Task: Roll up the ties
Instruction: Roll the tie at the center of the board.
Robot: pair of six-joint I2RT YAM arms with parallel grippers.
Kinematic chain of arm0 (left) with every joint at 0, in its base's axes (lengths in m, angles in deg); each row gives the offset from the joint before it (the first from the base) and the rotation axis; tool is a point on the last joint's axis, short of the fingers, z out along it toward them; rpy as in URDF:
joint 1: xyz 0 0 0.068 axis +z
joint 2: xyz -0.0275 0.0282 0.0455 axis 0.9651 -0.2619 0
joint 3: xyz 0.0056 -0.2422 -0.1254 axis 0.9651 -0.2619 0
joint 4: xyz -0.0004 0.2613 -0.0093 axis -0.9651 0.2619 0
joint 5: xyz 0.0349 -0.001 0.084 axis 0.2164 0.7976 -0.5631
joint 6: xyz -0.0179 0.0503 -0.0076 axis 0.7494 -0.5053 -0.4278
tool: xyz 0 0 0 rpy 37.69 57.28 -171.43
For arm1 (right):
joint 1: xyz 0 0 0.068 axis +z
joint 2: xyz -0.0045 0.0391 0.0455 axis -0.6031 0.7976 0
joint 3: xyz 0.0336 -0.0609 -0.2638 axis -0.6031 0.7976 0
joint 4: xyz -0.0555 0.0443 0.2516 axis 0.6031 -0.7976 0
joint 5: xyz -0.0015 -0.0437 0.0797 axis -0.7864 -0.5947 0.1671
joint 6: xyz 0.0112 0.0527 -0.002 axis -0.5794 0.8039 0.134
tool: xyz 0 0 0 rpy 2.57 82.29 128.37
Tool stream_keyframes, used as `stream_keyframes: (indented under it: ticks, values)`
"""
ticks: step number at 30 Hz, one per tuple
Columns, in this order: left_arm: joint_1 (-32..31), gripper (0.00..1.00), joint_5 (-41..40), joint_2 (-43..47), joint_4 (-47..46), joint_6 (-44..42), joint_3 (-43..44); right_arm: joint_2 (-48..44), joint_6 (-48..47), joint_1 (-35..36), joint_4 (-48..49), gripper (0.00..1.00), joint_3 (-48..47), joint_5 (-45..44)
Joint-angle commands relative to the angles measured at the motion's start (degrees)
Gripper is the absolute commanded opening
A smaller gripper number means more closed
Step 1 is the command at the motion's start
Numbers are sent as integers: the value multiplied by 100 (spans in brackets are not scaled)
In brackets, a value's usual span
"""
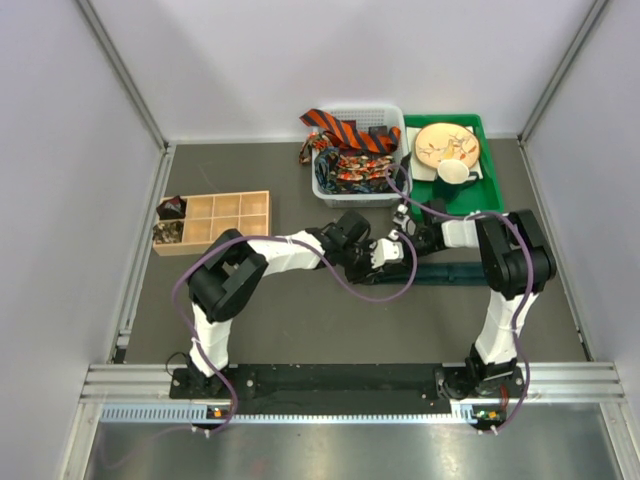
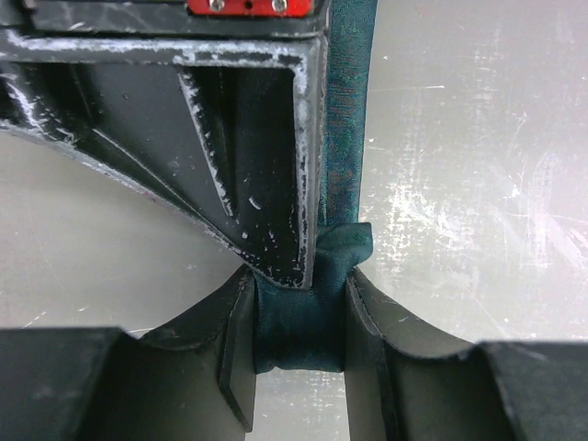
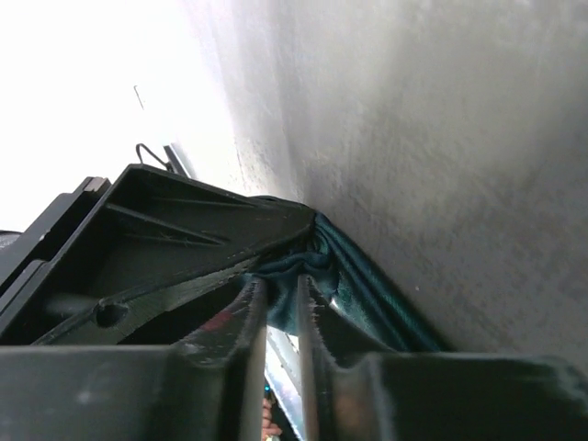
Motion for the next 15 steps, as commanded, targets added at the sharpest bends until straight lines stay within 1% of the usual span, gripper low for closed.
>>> stream_keyframes:
  ticks: [1, 3, 6, 7, 8, 10, 11, 12, 15]
  values:
    - [-53, 33, -348, -412, 632, -119, -63, 312, -365, 272, -41, 0, -93, -454]
    - [-53, 35, -349, -421, 615, -66, -54, 329, -497, 254, -111, 0, -111, -516]
    - [-18, 47, -358, -430, 589, 66, -54, 347, -585, 175, -199, 0, -93, -656]
    - [26, 52, -279, -369, 510, 110, -89, 338, -594, 149, -199, 0, -67, -718]
    - [113, 55, -191, -325, 414, 188, -228, 330, -620, 105, -190, 0, -50, -779]
    - [193, 61, 63, -150, -52, 242, -422, 312, -681, 96, -243, 0, -49, -938]
    - [271, 66, 169, -96, -253, 285, -649, 312, -734, 87, -252, 0, -58, -999]
    - [316, 68, 431, -44, -603, 303, -756, 312, -752, 87, -261, 0, -49, -1069]
    - [500, 73, 854, 115, -1193, 417, -1125, 294, -787, 52, -296, 0, -84, -1201]
